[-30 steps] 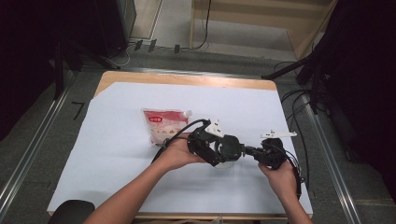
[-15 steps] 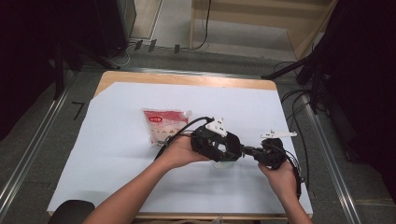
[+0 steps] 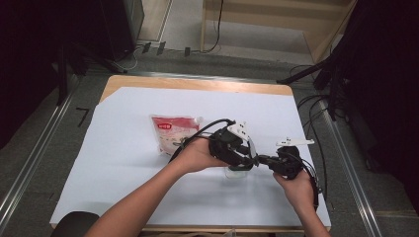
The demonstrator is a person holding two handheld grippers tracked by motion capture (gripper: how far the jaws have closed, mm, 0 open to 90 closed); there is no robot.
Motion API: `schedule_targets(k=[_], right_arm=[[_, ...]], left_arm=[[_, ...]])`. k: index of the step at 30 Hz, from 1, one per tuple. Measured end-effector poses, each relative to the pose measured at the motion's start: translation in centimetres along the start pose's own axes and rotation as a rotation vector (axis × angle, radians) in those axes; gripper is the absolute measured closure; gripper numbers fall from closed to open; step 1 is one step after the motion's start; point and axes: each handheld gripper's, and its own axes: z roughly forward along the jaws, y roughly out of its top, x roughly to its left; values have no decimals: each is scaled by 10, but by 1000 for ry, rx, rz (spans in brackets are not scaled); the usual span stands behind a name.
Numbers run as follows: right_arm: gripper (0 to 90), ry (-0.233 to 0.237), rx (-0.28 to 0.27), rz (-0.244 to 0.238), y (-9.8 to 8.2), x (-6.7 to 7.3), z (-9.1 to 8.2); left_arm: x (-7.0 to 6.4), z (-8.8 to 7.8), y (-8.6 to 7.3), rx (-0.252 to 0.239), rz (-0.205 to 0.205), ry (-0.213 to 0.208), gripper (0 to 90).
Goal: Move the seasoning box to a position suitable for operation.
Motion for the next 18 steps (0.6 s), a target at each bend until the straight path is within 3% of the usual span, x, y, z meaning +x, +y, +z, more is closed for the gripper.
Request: schedule_targets(k=[9, 18], right_arm=[[900, 10, 12, -6, 0, 3, 2], [900, 12, 8, -9, 0, 4, 3]], left_arm=[[-3, 6, 14, 10, 22, -27, 724], [-7, 13, 17, 10, 28, -34, 724]])
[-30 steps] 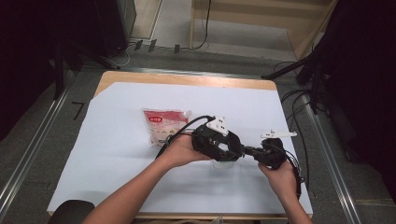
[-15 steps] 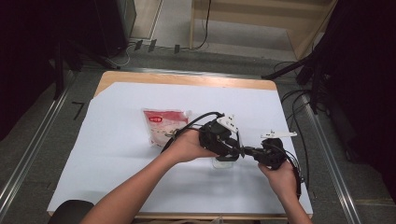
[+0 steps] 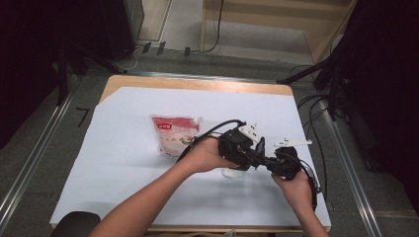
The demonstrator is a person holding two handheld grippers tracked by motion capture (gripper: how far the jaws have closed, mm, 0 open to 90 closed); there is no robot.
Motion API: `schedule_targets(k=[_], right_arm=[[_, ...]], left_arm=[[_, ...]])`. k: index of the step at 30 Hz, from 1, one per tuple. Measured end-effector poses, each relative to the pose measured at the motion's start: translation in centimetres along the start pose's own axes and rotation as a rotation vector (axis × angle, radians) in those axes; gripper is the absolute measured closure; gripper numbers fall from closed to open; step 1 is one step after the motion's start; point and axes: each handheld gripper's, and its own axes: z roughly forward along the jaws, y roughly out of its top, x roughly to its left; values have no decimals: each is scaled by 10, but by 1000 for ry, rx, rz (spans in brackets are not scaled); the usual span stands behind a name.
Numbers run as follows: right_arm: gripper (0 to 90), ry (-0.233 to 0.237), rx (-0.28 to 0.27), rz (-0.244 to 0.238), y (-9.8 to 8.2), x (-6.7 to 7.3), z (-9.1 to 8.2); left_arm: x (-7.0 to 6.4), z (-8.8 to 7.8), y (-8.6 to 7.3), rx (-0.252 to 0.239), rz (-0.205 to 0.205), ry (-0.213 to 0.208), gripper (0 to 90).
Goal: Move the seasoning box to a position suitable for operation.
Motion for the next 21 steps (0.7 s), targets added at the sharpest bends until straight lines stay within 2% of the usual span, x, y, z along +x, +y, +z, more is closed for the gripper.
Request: schedule_targets(k=[12, 21], right_arm=[[900, 7, -6, 4, -1, -1, -2], [900, 8, -15, 11, -3, 1, -8]], left_arm=[[-3, 9, 3, 19, 0, 10, 720], [2, -7, -9, 1, -40, 13, 699]])
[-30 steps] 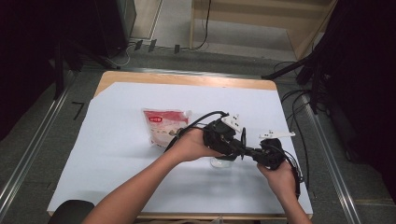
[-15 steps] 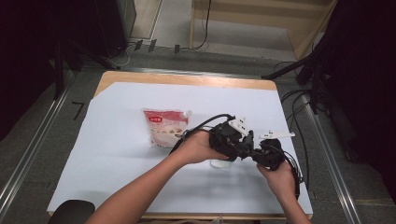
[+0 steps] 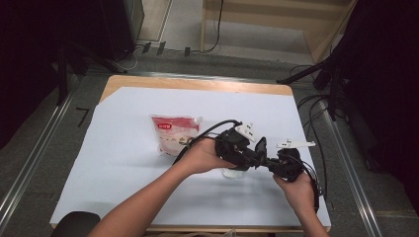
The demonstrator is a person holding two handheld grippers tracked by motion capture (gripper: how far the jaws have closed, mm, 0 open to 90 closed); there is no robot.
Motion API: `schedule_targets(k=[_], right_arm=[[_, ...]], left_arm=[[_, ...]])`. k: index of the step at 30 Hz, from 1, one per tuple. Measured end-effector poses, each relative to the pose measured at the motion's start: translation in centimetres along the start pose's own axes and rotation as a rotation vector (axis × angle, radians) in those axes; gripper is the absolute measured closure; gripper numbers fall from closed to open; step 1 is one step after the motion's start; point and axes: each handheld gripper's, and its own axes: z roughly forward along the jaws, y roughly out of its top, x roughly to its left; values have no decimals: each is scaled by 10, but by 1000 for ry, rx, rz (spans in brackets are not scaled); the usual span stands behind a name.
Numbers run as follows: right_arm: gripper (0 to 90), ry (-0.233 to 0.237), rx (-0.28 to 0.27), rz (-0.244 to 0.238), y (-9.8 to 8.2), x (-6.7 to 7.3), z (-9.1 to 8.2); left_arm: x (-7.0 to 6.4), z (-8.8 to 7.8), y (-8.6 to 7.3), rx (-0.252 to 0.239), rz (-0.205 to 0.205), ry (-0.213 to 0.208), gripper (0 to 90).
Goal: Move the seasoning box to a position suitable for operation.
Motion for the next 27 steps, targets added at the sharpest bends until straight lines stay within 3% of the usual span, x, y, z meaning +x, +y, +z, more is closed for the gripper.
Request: schedule_targets(k=[8, 10, 11, 14, 17, 21, 24, 27], right_arm=[[900, -6, 1, 18, -5, 3, -7], [875, -7, -10, 10, -7, 6, -13], [862, -1, -15, 5, -8, 7, -16], [837, 0, -26, -6, -10, 11, -19], [790, 19, -31, -25, -18, 20, -25], [757, 42, -33, -55, -26, 33, -31], [740, 76, -37, -78, -27, 44, -31], [724, 106, -23, -109, -26, 56, -27]], left_arm=[[-2, -17, -14, -8, -24, 11, 624], [-1, -23, -19, -15, -42, 14, 573], [-1, -28, -24, -27, -77, 24, 551], [1, -34, -28, -27, -98, 24, 499], [0, -46, -35, -48, -129, 46, 502], [0, -59, -43, -92, -131, 38, 562], [2, -65, -48, -92, -143, 46, 571], [6, -71, -52, -78, -174, 46, 519]])
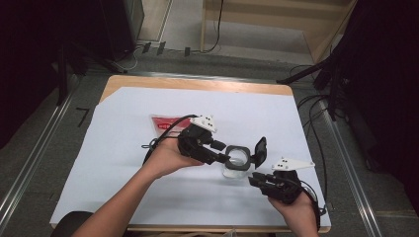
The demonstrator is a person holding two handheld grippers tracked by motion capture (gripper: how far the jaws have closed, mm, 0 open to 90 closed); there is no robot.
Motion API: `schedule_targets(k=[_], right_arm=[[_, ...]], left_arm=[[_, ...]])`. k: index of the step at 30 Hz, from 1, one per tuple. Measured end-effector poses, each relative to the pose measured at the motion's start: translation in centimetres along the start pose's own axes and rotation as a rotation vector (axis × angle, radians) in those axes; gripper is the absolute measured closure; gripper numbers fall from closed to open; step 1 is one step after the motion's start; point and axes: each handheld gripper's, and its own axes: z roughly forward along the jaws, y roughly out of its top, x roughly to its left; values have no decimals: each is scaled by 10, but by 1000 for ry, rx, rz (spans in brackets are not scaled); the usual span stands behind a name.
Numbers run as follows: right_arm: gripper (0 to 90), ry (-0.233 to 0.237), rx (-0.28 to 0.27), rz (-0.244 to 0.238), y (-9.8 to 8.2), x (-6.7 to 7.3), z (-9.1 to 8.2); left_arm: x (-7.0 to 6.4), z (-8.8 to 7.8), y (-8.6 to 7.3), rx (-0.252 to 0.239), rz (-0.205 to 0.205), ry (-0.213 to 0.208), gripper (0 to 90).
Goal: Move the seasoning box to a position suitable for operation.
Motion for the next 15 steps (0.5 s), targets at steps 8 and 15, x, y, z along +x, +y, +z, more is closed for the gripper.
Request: schedule_targets(k=[8, 15], right_arm=[[701, 49, 1, -50, 7, 20, 8], [620, 84, 19, -72, 20, 41, 19]], left_arm=[[8, -20, -10, -12, -54, 17, 480], [9, -39, -19, -1, -51, 43, 449]])
